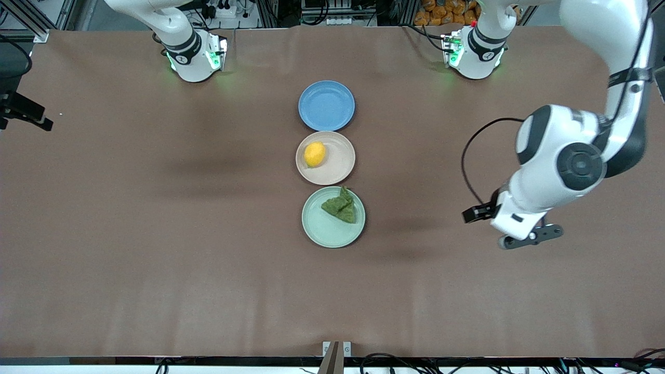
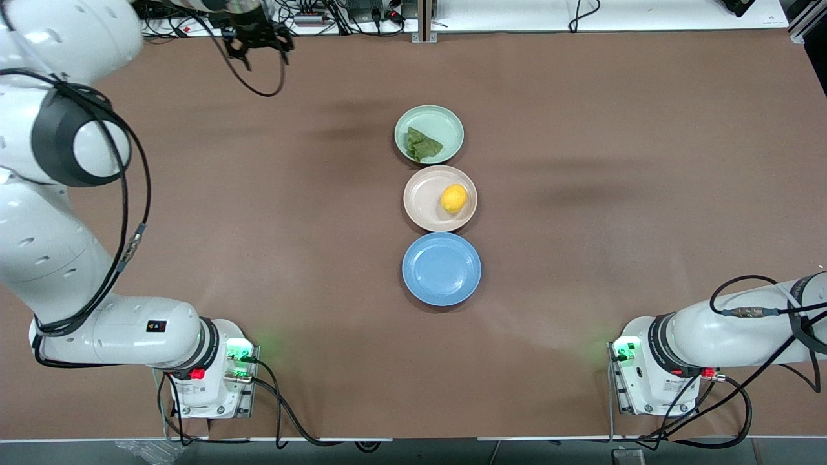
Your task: Place lemon and lettuce in plates
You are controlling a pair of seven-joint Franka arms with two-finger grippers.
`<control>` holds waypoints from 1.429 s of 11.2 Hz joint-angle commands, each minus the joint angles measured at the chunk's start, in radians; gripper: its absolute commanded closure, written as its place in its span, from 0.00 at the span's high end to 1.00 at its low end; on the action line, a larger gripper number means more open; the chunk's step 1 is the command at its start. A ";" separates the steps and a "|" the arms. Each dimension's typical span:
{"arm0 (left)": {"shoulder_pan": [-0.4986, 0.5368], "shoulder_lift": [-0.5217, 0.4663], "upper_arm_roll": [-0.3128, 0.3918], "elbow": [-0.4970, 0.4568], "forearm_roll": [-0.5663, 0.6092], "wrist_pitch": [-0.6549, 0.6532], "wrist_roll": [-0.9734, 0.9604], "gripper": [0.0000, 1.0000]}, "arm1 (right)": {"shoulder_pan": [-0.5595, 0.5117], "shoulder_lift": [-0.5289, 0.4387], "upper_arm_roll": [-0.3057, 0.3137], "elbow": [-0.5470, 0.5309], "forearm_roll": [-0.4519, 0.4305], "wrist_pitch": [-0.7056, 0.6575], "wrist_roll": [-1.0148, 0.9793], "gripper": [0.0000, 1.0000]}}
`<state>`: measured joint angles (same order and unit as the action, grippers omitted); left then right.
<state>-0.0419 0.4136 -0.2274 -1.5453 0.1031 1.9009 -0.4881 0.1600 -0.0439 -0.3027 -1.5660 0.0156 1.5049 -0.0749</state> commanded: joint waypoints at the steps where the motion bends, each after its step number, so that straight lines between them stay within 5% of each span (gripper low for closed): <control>1: 0.005 -0.149 0.040 -0.068 0.012 -0.175 0.239 1.00 | -0.089 -0.001 0.094 0.021 -0.020 -0.003 -0.019 1.00; 3: -0.001 -0.241 0.048 -0.139 0.009 -0.191 0.286 1.00 | -0.135 0.001 0.157 0.053 -0.031 -0.005 -0.019 1.00; 9: -0.007 -0.426 0.099 -0.136 -0.033 -0.195 0.352 1.00 | -0.142 -0.010 0.201 0.050 -0.025 -0.015 -0.019 1.00; 16: -0.015 -0.476 0.099 -0.056 -0.097 -0.328 0.411 1.00 | -0.135 -0.010 0.208 0.049 -0.022 -0.018 -0.019 1.00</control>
<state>-0.0525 -0.0538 -0.1383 -1.6235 0.0356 1.6268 -0.1504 0.0419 -0.0456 -0.1130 -1.5238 -0.0018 1.5029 -0.0837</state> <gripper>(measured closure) 0.000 0.000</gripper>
